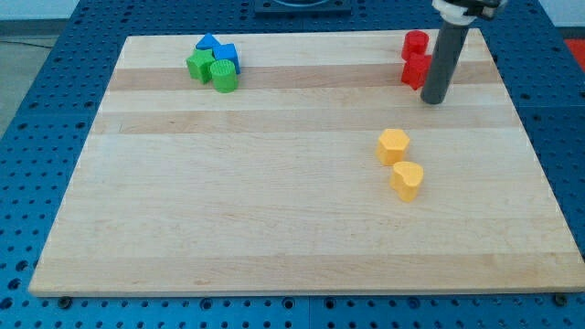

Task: Push the red star to the bottom of the red circle

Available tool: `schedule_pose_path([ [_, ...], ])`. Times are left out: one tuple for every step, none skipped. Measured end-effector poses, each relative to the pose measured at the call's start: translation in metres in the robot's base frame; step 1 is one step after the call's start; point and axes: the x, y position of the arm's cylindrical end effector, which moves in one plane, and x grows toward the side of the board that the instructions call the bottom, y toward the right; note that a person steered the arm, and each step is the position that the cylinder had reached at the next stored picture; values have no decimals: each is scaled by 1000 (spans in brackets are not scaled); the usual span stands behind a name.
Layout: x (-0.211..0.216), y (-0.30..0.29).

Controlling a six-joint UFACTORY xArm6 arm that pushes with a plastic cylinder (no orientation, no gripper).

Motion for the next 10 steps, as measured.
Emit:
schedule_pose_path([
  [-3,-19],
  [-20,-16],
  [-34,-11],
  [-35,-11],
  [-32,-15],
  [-5,3],
  [-12,60],
  [-61,78],
  [-77,48],
  [-77,29],
])
